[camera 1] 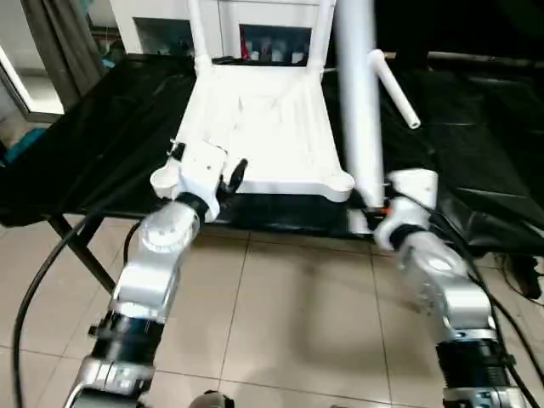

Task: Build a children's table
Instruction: Move to table

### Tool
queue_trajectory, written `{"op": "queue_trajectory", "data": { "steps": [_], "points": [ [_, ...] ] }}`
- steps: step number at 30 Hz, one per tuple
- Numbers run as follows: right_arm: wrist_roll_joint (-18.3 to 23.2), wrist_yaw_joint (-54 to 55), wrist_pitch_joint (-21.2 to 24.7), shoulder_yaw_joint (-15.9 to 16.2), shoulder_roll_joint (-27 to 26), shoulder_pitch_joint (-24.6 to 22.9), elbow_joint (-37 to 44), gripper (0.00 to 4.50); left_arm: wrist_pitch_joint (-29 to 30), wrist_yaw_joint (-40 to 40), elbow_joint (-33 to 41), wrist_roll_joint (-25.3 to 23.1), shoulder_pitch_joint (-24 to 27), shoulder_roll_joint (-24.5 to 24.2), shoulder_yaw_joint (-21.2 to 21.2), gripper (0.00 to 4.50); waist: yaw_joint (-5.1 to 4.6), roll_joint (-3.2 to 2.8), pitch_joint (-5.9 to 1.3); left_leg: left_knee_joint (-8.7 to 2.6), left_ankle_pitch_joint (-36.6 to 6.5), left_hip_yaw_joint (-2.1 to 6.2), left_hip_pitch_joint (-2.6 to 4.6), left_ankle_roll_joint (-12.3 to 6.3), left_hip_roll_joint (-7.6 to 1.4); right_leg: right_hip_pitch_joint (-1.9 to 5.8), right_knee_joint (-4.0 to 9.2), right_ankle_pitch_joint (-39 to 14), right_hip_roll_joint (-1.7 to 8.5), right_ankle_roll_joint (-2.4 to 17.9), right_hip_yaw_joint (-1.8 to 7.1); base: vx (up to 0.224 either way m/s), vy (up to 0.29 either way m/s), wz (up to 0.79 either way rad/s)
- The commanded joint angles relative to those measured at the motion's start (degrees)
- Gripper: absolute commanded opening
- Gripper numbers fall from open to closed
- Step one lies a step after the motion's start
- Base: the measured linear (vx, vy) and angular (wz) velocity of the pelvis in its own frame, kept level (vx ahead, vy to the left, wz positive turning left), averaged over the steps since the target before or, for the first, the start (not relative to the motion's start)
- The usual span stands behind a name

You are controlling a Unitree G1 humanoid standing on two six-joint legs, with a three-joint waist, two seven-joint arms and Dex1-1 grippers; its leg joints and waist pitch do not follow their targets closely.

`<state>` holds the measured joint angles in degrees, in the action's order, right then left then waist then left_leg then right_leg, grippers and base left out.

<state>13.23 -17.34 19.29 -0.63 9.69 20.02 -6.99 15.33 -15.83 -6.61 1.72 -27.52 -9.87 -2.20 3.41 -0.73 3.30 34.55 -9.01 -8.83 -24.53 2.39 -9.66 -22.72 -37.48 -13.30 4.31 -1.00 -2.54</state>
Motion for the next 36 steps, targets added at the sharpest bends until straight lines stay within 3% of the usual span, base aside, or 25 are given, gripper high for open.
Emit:
{"op": "queue_trajectory", "data": {
  "steps": [1, 2, 4, 6, 9, 11, 12, 13, 15, 20, 28, 29, 33, 36],
  "points": [
    [5.9, -6.4, 3.8, -0.7, 0.9, 2.6, 2.1, 1.93, 5.8, -4.7, 0.3, 7.1, -3.0, 1.6, 1.9, 2.91, 0.14, 1.11, -3.73, -4.7, -17.9, 0.85, 2.12, 0.62, -3.1, 1.93, 6.01, -14.9, 3.71, 9.2, 2.15, 0.0, 0.0, 0.0],
    [7.1, -7.6, 4.8, -0.9, 1.0, 3.0, 2.1, 1.93, 7.6, -5.7, 0.6, 9.0, -3.6, 2.1, 2.4, 2.98, 0.44, 0.56, -3.8, -4.65, -16.8, 0.62, 2.68, 0.64, -3.15, 1.5, 5.92, -12.7, 3.63, 10.0, 2.13, 0.0, 0.0, 0.0],
    [9.1, -10.6, 6.1, -1.0, 1.7, 3.7, 2.0, 1.93, 10.9, -7.2, 1.5, 12.2, -4.7, 3.1, 3.0, 3.11, 0.53, 1.17, -3.76, -4.69, -14.9, 0.22, 2.25, 0.53, -3.19, 1.67, 5.7, -9.1, 3.54, 10.4, 2.15, 0.0, 0.0, 0.0],
    [11.7, -15.2, 7.8, -1.2, 2.9, 4.6, 1.9, 1.93, 14.7, -9.2, 2.3, 16.5, -6.2, 4.5, 3.4, 3.25, 0.63, 1.29, -3.89, -4.5, -13.9, -0.04, 2.27, 0.07, -3.07, 1.86, 5.49, -7.5, 3.62, 10.8, 2.23, 0.0, 0.0, 0.0],
    [14.2, -19.6, 9.5, -1.6, 4.2, 5.0, 1.8, 1.93, 18.0, -10.4, 2.2, 21.1, -8.1, 6.5, 4.7, 3.4, 1.17, 1.52, -4.24, -4.01, -9.5, -0.43, 2.15, -1.65, -2.96, 2.2, 5.13, -1.4, 3.64, 12.2, 2.28, 0.0, 0.0, 0.0],
    [14.5, -21.6, 9.7, -1.1, 5.1, 5.3, 1.8, 1.93, 21.6, -10.9, 1.9, 24.2, -9.6, 7.5, 5.9, 3.71, 1.66, 2.01, -4.38, -3.69, -7.1, -0.63, 2.07, -3.17, -2.84, 2.45, 4.75, 2.4, 3.65, 13.2, 2.23, 0.0, 0.0, 0.0],
    [14.8, -22.6, 10.1, -0.9, 5.7, 5.5, 1.8, 1.93, 23.2, -11.3, 1.8, 25.5, -10.4, 7.8, 6.3, 3.71, 2.02, 1.91, -4.44, -3.48, -6.4, -0.72, 2.23, -3.77, -2.85, 2.35, 4.75, 3.2, 3.7, 13.7, 2.22, 0.0, 0.0, 0.0],
    [15.2, -23.4, 10.5, -0.6, 6.1, 5.7, 1.9, 1.93, 24.1, -11.5, 1.7, 26.6, -11.0, 8.1, 6.8, 3.81, 2.06, 1.97, -4.45, -3.43, -5.9, -0.74, 2.19, -4.07, -2.82, 2.45, 4.7, 3.6, 3.7, 13.9, 2.22, 0.0, 0.0, 0.0],
    [15.6, -24.2, 10.8, -0.3, 6.4, 5.9, 1.8, 1.93, 25.1, -11.3, 1.6, 28.7, -11.9, 8.9, 7.8, 3.99, 2.15, 2.64, -4.31, -3.42, -5.9, -0.88, 2.08, -4.69, -2.83, 2.51, 4.86, 2.8, 3.71, 14.2, 2.19, 0.0, 0.0, 0.0],
    [16.6, -24.0, 11.6, -0.5, 4.9, 6.3, 1.6, 1.93, 26.9, -10.3, 1.3, 30.6, -12.9, 10.0, 8.6, 4.41, 2.3, 2.66, -4.21, -3.67, -7.1, -0.7, 2.35, -3.64, -3.17, 2.33, 5.08, -0.9, 3.66, 13.4, 2.13, 0.0, 0.0, 0.0],
    [21.5, -27.5, 14.9, -2.1, 4.8, 6.2, 2.2, 1.93, 28.0, -9.5, -0.3, 31.0, -14.1, 9.2, 9.8, 4.41, 2.99, 3.01, -4.11, -3.7, -6.5, -0.7, 2.4, -3.17, -3.18, 2.49, 5.02, 0.2, 3.79, 12.8, 2.16, 0.0, 0.0, 0.0],
    [22.1, -28.6, 15.5, -2.2, 5.1, 6.0, 2.2, 1.93, 28.1, -9.4, -0.6, 31.4, -14.4, 9.1, 10.2, 4.41, 3.14, 2.82, -4.15, -3.66, -6.4, -0.67, 2.41, -3.09, -3.17, 2.52, 4.95, 0.4, 3.82, 12.8, 2.15, 0.0, 0.0, 0.0],
    [23.9, -30.2, 16.9, -2.6, 5.5, 5.6, 1.9, 1.93, 29.9, -7.5, -1.5, 34.2, -15.7, 10.4, 13.1, 4.41, 3.43, 3.12, -4.26, -3.51, -5.5, -0.76, 2.35, -3.1, -3.04, 2.63, 4.62, 2.5, 3.78, 13.5, 2.08, 0.0, 0.0, 0.0],
    [25.4, -30.6, 17.9, -3.3, 5.3, 5.5, 1.9, 1.93, 30.9, -7.1, -1.8, 35.7, -16.4, 10.9, 14.3, 4.26, 3.52, 3.02, -4.23, -3.52, -6.1, -0.69, 2.32, -3.12, -3.05, 2.64, 4.83, 1.3, 3.9, 13.8, 2.05, 0.0, 0.0, 0.0]
  ]
}}
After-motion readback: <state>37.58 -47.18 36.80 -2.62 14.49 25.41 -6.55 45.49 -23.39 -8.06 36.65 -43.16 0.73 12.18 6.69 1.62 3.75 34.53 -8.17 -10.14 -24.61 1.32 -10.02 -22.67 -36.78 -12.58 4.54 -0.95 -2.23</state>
